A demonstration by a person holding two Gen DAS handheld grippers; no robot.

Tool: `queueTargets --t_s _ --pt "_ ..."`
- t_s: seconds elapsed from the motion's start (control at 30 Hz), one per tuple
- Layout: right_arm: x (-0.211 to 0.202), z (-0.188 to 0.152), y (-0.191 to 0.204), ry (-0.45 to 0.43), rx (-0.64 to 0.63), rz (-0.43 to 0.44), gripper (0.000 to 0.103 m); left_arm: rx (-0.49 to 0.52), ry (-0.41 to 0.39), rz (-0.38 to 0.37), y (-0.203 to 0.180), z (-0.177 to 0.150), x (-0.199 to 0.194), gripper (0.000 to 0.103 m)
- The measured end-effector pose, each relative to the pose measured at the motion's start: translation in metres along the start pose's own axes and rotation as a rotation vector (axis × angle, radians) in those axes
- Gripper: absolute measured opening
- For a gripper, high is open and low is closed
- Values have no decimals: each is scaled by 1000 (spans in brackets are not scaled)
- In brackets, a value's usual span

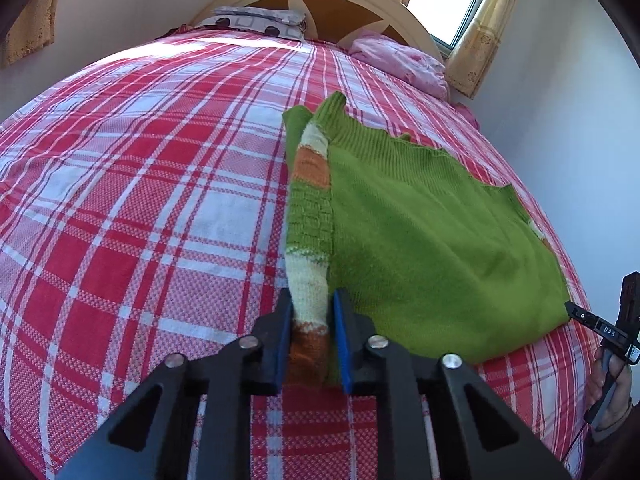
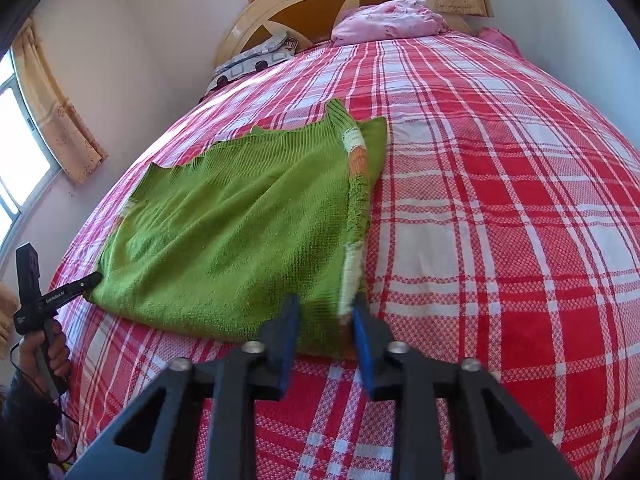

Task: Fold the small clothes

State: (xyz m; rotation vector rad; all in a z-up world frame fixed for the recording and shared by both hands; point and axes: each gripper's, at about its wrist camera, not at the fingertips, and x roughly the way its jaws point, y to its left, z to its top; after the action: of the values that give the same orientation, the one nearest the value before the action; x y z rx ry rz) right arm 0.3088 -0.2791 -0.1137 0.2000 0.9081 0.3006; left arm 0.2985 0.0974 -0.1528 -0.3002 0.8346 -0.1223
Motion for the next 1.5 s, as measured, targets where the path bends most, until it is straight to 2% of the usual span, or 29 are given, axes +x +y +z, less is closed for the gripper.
queueTargets --t_s 0.07,0.17,0.27,0.4,0.47,0.57,0.63,0.67,0.7,0.73,0.77,0.8,0.87,0.97,1.0,1.07,1.2,1.33,1.4,1.5 --pt "-8 0 1 -27 -4 -6 6 11 -23 12 -2 0 -7 9" --pt "-30 -3 11 -80 -48 -20 6 21 -84 14 -8 0 -28 8" --pt "-35 -10 12 -65 -61 -24 6 52 -120 13 -12 -4 -43 8" --pt "-15 -21 -1 -7 -36 -34 6 39 -62 21 -3 -18 -30 8" --pt "-11 -23 -6 -8 -15 -21 6 9 -21 25 4 -21 -18 8" --pt "-12 -21 -2 -4 -41 -36 6 -1 -23 20 5 -21 -17 9" --pt "-17 -20 1 -12 -52 -66 9 9 -14 39 3 -20 -16 16" --pt "-22 -19 3 -23 -55 -100 19 2 -9 45 4 -20 -17 16" --pt "-29 -18 5 -48 -64 -138 40 -7 -9 43 5 -21 -20 20" --pt "-37 -16 9 -81 -74 -159 50 -8 -15 66 6 -20 -24 25" --pt "-45 -13 13 -116 -86 -166 57 0 -34 99 6 -19 -28 40" --pt "-50 -9 22 -140 -108 -159 57 7 -66 131 7 -18 -34 54" --pt "-49 1 39 -142 -152 -126 57 25 -132 171 6 -10 -43 59" --pt "-29 20 67 -125 -210 -36 57 52 -147 180 1 9 -37 60" --pt "-16 27 72 -104 -218 -17 57 64 -145 182 -2 15 -31 66" --pt "11 37 74 -62 -206 -36 57 97 -117 210 -11 23 -15 68" --pt "56 31 48 83 -152 -157 56 167 -69 286 -22 25 15 68" --pt "48 16 44 80 -204 -167 56 204 -69 288 -26 17 20 72" --pt "41 18 50 69 -218 -196 56 211 -78 291 -27 15 20 82" --pt "31 33 67 -1 -235 -136 57 211 -76 270 -26 13 20 83"
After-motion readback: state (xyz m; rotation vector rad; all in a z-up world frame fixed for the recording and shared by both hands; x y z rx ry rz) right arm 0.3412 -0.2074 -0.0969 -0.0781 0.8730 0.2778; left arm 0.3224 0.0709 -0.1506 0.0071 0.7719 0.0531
